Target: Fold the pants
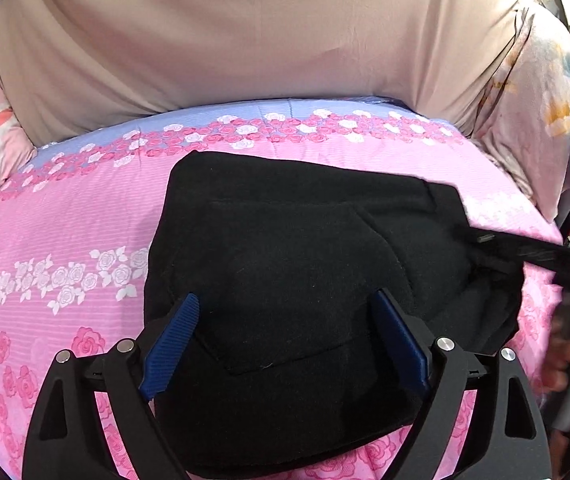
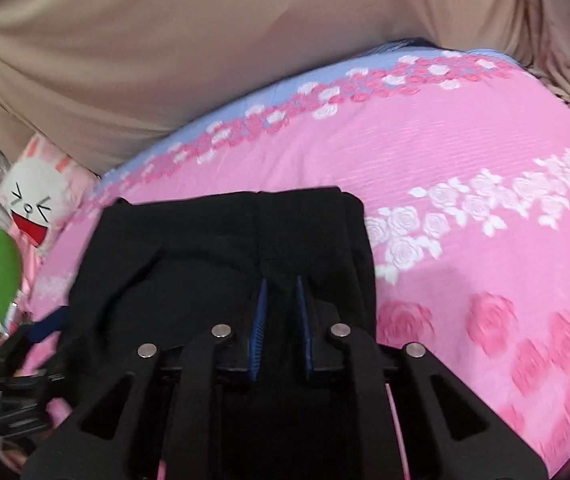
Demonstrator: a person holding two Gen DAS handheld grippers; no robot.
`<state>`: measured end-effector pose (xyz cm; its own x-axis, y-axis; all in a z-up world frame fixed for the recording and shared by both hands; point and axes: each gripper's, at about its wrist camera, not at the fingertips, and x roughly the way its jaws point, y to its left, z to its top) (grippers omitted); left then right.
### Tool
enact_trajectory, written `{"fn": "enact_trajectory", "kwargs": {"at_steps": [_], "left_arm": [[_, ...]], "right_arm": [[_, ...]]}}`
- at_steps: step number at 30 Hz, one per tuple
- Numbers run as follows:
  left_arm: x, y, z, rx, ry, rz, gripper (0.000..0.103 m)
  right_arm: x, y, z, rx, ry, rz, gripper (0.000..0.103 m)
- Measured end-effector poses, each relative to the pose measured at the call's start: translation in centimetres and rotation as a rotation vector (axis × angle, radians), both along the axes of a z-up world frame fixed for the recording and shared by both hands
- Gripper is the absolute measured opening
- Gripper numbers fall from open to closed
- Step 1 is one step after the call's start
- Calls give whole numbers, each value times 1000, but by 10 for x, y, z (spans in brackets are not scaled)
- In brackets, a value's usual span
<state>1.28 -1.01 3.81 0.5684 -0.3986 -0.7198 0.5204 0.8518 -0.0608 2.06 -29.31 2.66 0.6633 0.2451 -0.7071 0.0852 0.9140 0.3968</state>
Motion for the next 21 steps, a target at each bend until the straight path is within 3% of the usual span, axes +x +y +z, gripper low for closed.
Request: {"fn": "enact_trajectory", "kwargs": {"at_steps": [3,6,8,13,15,17,21], "left_arm": [[0,1,0,-4,4,0,86],[-1,0,-1,-4,0,7,87],[-2,-4,-1,11,-9,11,87],[-3,-6,-1,39,-15,29,87],[-4,-6,-1,39,-14,30,87],[-3,-6,-1,43,-17,31,87],[-4,-6,-1,61,-28,41,87]], "right_arm": [[-25,9,16,-20,-35,54,18],[-29,18,-14,-114,50,82,15],[-37,18,-20,-99,30,67,15],[-53,27,1,-126,-3,80,19],[-53,31,-11,-168,30,95,18],[-53,29,-21,-144,25,89,18],[-52,27,-19,-141,33,85,18]]}}
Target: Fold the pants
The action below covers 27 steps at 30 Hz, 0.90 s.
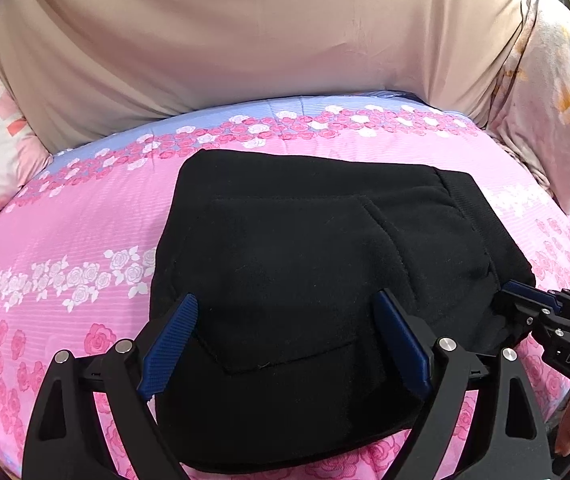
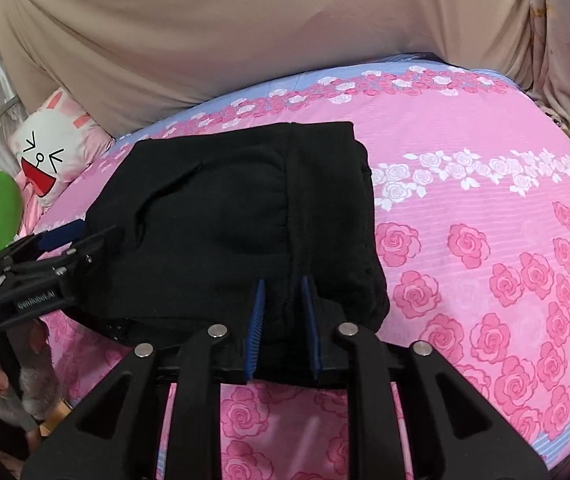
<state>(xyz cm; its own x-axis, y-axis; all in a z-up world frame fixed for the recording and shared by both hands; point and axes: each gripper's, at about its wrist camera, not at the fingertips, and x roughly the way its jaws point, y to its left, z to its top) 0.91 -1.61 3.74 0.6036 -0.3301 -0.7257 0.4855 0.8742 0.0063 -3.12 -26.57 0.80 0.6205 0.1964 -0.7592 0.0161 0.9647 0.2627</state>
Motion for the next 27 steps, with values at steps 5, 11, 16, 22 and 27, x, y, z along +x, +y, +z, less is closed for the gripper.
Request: {"fn": "enact_trajectory", "kwargs": {"at_steps": [5,11,16,22,27], "left_arm": [[0,1,0,-2,6,2,87],[-1,3,1,-12,8,14,88],[2,70,29,-251,69,46,90],[37,126,-11,-423,328,93,92],[46,113,-52,-588,489,39,92]], "right_arm": [[-2,2,-2,-9,-4,0,18],[-3,6,-1,-10,-14,-13,18],[-22,-28,19,153,-75,-85,63],[-15,-57,-9,322,24,-99,78],[-1,-45,-35,421,63,-80,78]]}}
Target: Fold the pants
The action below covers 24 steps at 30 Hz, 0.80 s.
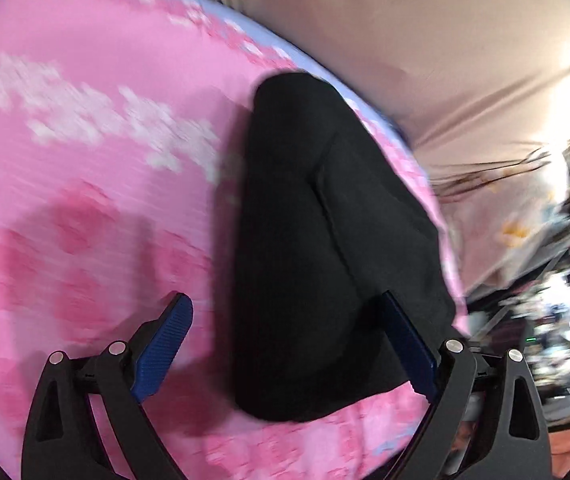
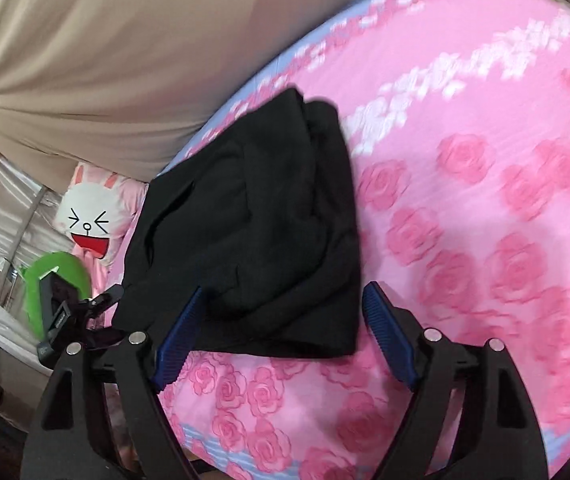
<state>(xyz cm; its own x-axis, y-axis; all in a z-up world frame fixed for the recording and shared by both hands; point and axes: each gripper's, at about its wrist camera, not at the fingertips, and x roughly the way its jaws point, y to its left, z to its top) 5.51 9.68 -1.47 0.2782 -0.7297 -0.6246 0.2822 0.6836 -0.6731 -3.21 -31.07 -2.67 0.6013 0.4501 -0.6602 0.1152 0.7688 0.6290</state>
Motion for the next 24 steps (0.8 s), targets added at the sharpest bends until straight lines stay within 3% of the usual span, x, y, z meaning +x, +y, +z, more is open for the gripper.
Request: {"fn": "enact_trajectory", "kwargs": {"at_steps": [1,2,3,4,5,7,9,11,13,14,15,17,20,24], "left_arm": [[1,-5,0,-23,-7,-14,90],[2,-9,-1,-38,-5,-35,76],[2,-15,2,-26,-11,-37,68],[1,-17,6,-11,-30,-41,59],[-3,-19,14,-6,-55,-55,41],[-13,-11,35,14,-92,-68,36],[-22,2,46,3,-82,-91,36],[-33,12,45,37,-70,-111,38],[-44,23,26,99,-17,-120,45],[-47,28,20,104,-10,-116,54],[-51,35,15,73,-6,-97,56],[-54,45,13,20,13,-47,70],[-49,45,13,-40,24,-31,88],[-39,31,5,-28,48,-41,88]], "right_arm": [[3,3,0,2,4,-3,75],[7,6,1,-8,1,-14,68],[8,6,4,-21,-9,-10,50],[9,9,10,-24,-28,-2,37],[6,11,21,-24,-60,5,35],[-1,14,40,-41,-90,29,32],[-14,19,51,-30,-92,83,33],[-25,25,41,-28,-42,131,39],[-38,28,16,-81,35,129,54],[-42,26,10,-66,38,126,58],[-48,22,3,-9,35,113,63],[-50,15,2,66,26,91,64],[-45,8,1,158,8,87,74],[-33,8,-4,205,-7,73,78]]}}
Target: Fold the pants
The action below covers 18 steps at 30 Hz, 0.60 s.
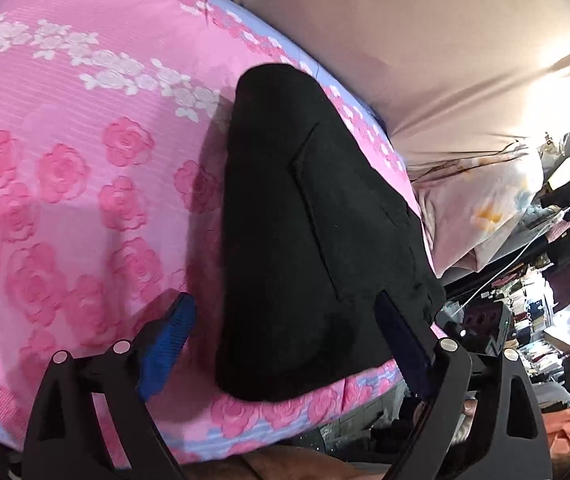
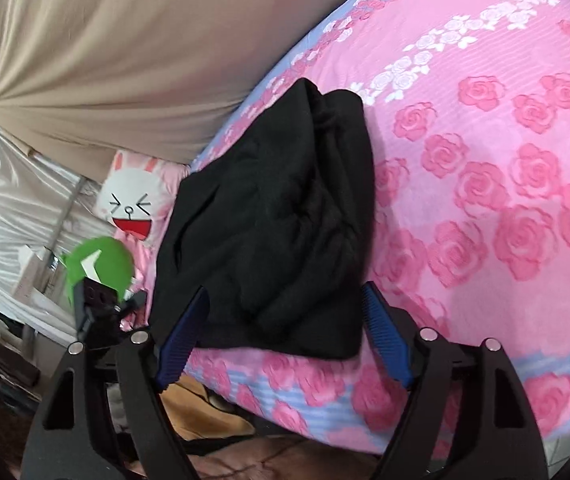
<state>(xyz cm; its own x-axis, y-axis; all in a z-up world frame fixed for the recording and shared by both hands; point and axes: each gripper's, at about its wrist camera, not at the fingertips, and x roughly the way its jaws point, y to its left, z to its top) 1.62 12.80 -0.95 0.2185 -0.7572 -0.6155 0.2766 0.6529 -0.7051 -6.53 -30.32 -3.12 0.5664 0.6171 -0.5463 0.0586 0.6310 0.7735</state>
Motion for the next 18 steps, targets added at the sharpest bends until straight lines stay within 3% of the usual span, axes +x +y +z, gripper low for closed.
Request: {"fn": "enact_trajectory", "kwargs": {"at_steps": [2,5,6,7,10,11,14,18], "left_arm": [[4,-7,-7,-14,26,-16,88],[4,-22,-6,8,-11,-29,88],[5,-28,-6,6,-15,-37,82],[6,-32,-6,11,-17,-44,76],[2,-32,7,34,-63,-56,55],[-1,-30,12,36,-77,-65,50],[-14,-20,22,32,-68,-110,50],[-33,-9,7,59,-15,-131,51]], "right_arm": [[5,5,2,3,-11,-3,83],[11,12,0,-24,-17,-14,83],[15,16,-2,-48,-9,-22,69],[16,17,-3,-79,1,-30,49],[11,20,8,-115,-27,-32,34],[5,19,15,-127,-31,-21,34],[-12,24,27,-146,-16,34,34],[-31,27,14,-170,41,49,37]]}}
